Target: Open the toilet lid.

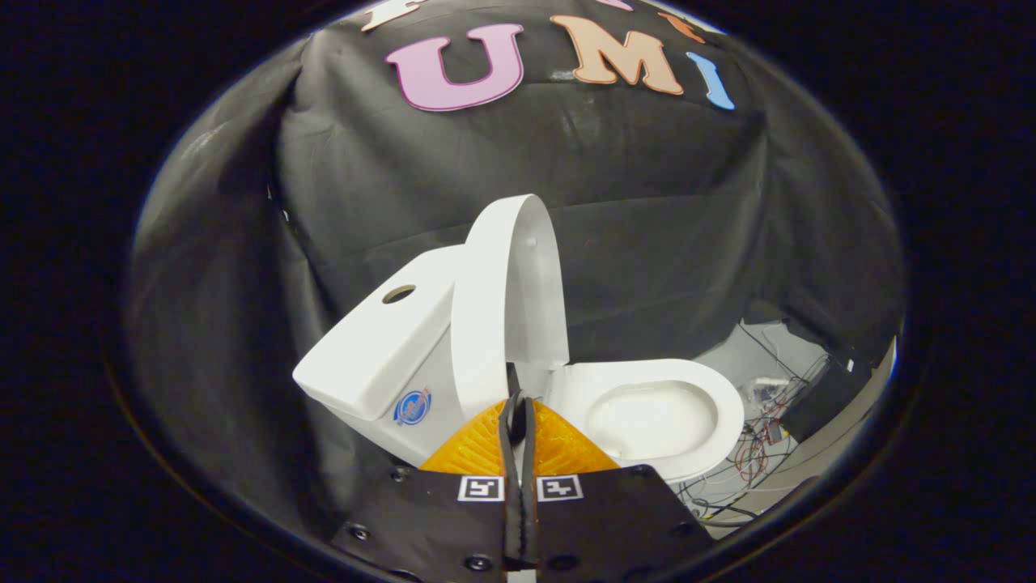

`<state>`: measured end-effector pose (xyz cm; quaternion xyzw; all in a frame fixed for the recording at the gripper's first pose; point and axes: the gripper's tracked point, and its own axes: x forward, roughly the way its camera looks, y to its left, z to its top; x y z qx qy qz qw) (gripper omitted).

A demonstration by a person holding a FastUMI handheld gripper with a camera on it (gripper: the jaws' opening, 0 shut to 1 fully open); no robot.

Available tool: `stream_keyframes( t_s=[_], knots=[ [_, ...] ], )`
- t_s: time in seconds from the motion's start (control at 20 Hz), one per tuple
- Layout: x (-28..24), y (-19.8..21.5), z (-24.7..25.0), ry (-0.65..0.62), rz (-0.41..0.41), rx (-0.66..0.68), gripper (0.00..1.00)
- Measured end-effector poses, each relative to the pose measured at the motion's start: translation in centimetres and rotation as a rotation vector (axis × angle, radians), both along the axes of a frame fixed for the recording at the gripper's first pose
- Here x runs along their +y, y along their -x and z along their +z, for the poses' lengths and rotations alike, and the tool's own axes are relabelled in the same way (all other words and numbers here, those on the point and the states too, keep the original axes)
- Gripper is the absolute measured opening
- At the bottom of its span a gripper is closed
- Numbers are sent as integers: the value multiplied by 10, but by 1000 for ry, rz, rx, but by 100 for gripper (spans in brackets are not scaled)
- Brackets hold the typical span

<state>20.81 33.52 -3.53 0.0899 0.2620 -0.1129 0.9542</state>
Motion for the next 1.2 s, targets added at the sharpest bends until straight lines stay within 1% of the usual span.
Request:
stream_keyframes(
  t_s=[0.25, 0.5, 0.65, 0.85, 0.95, 1.0, 1.05, 1.1, 1.2],
  knots=[
    [21, -8, -1, 40, 25, -22, 1],
    [32, -11, -4, 50, -2, -72, 1],
    [40, -14, -6, 57, 2, -85, 1],
    [39, -17, -4, 96, -18, -115, 2],
    [40, -18, -5, 110, -14, -129, 2],
    [44, -18, -5, 104, 7, -142, 2],
    [46, -17, -7, 104, 6, -140, 6],
    [50, -18, -7, 87, 34, -156, 11],
    [58, -14, -22, 70, 63, -135, 43]
  ],
)
